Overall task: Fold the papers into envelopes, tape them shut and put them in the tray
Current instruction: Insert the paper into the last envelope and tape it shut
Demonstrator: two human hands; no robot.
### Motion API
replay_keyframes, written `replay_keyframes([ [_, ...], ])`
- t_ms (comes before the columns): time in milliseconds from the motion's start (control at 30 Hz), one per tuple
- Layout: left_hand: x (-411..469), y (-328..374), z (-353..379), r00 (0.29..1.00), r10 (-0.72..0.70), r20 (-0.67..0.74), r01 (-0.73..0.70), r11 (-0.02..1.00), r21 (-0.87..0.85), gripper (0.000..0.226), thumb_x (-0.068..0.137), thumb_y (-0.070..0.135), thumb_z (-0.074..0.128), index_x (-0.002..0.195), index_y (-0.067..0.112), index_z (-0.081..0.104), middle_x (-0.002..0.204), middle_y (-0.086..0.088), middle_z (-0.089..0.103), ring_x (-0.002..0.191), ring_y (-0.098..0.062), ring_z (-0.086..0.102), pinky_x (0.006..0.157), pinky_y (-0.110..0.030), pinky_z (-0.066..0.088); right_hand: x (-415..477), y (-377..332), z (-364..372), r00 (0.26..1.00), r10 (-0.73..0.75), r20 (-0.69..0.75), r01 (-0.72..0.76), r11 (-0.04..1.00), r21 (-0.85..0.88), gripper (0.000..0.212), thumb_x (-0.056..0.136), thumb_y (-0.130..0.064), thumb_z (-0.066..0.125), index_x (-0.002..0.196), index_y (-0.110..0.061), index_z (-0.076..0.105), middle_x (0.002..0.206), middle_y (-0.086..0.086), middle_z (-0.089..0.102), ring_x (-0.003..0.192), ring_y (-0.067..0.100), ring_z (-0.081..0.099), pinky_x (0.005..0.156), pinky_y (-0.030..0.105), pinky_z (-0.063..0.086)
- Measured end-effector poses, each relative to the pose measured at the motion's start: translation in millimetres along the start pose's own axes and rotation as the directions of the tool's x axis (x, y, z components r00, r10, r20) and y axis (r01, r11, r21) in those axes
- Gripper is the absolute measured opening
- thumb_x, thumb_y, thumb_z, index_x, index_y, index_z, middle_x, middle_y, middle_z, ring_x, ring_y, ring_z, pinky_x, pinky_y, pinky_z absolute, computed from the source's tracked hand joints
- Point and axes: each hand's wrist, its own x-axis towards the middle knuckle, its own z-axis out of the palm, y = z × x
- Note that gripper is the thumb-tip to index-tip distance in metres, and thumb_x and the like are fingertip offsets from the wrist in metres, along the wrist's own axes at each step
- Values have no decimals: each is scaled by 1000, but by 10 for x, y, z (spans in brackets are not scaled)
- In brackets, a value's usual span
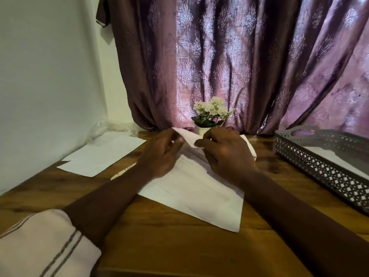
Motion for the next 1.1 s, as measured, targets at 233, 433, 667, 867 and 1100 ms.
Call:
replay_keyframes([
  [233, 126, 34, -128, 856, -434, 281, 492, 515, -702, 55, 78, 53, 74, 118, 16, 69, 117, -20, 73, 102, -29, 73, 84, -43, 60, -1, -150, 36, 994, -110, -7, 110, 993, -45, 19, 92, -11, 65, 103, -16, 80, 95, 8, 70, 82, 32, 62, 57, 37, 46],
  [433, 90, -63, -182, 858, -290, 425, 507, 617, -602, 35, 73, 21, 86, 107, 18, 77, 106, -14, 78, 97, -28, 76, 75, -38, 61, -4, -114, -7, 998, 17, -60, -24, 994, -104, 13, 93, -14, 71, 101, -15, 81, 95, 6, 72, 82, 32, 64, 58, 39, 49],
  [667, 67, -37, -152, 861, -379, 338, 508, 657, -557, 15, 93, 6, 69, 97, 18, 76, 99, -12, 79, 94, -33, 76, 75, -46, 62, -32, -107, -16, 953, 251, 170, -260, 965, 29, 53, 100, -60, 41, 118, -22, 74, 111, 0, 69, 102, 23, 62, 82, 40, 50],
  [867, 57, 68, -88, 920, -277, 277, 380, 805, -456, 17, 98, 7, 63, 92, 22, 69, 90, -5, 79, 86, -24, 77, 72, -42, 62, -86, -13, 179, 895, 276, 349, -269, 961, -70, 55, 101, -57, 41, 140, -22, 56, 127, 7, 65, 120, 30, 55, 104, 45, 40],
  [1100, 67, -41, -185, 966, -241, 92, 255, 945, -203, 6, 97, 14, 61, 101, 10, 63, 94, -11, 70, 91, -29, 66, 87, -44, 53, -165, 284, 214, 832, 518, 200, -515, 854, -69, 50, 99, -66, 43, 96, -28, 75, 74, -5, 68, 70, 18, 63, 59, 30, 43],
])
